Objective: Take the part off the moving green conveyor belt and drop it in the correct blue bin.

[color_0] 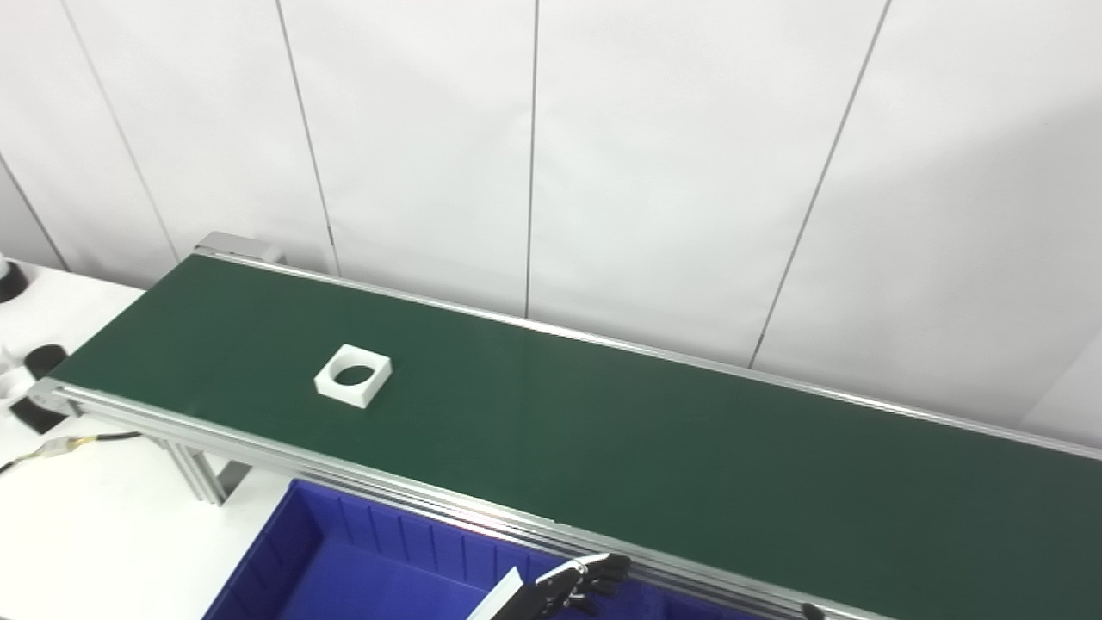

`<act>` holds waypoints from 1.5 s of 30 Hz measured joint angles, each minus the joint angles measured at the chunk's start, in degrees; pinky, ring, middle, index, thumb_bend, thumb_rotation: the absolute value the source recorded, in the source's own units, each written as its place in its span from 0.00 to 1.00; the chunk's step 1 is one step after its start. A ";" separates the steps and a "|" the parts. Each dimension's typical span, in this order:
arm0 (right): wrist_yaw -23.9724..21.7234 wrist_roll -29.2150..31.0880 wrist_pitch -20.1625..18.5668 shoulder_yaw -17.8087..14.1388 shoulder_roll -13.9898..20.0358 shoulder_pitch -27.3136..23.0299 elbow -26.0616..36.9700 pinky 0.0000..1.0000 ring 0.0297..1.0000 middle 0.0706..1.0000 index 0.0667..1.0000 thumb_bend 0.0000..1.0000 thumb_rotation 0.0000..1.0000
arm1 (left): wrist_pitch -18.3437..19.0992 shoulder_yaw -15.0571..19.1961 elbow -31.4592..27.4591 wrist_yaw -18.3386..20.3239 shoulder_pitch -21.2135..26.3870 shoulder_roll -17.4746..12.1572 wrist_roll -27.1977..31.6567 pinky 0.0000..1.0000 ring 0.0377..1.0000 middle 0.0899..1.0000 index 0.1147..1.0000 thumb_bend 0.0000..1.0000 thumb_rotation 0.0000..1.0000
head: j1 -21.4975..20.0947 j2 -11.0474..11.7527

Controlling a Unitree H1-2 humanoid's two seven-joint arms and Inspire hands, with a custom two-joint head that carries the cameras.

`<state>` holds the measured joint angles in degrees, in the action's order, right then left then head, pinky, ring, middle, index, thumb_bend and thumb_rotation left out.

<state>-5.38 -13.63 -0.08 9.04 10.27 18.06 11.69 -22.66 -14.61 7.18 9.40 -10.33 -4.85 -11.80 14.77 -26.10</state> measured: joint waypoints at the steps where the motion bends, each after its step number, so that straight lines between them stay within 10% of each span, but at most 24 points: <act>1: -0.03 0.46 0.11 -0.05 0.03 -0.04 -0.03 0.90 0.90 0.90 0.99 0.79 0.19 | -0.01 0.00 0.01 -0.03 0.09 0.05 0.00 0.73 0.80 0.82 0.83 0.95 0.27 | 0.00 0.00; 19: 0.15 3.23 5.96 -0.10 -0.42 -1.91 -3.81 0.81 0.88 0.90 0.97 0.79 0.18 | -1.23 1.70 -5.62 0.43 1.96 0.55 6.37 0.74 0.82 0.85 0.83 0.91 0.25 | 0.70 0.17; 30: 0.20 3.08 9.67 0.13 -1.59 -3.25 -5.98 0.75 0.84 0.87 0.95 0.83 0.24 | 11.15 4.63 -16.98 1.17 9.82 -2.32 5.34 0.86 0.91 0.93 0.90 0.80 0.26 | -0.53 0.00; 45: 1.95 2.79 15.60 -0.18 -2.63 -3.28 -7.35 0.67 0.79 0.83 0.92 0.84 0.25 | 16.02 7.67 -10.67 1.34 18.83 -9.26 -2.11 0.89 0.94 0.97 0.94 0.78 0.38 | -2.20 -0.79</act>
<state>-3.43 -10.84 15.52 8.86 7.63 14.79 4.34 -6.64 -6.94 -3.48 10.74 8.50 -14.11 -13.91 12.57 -26.89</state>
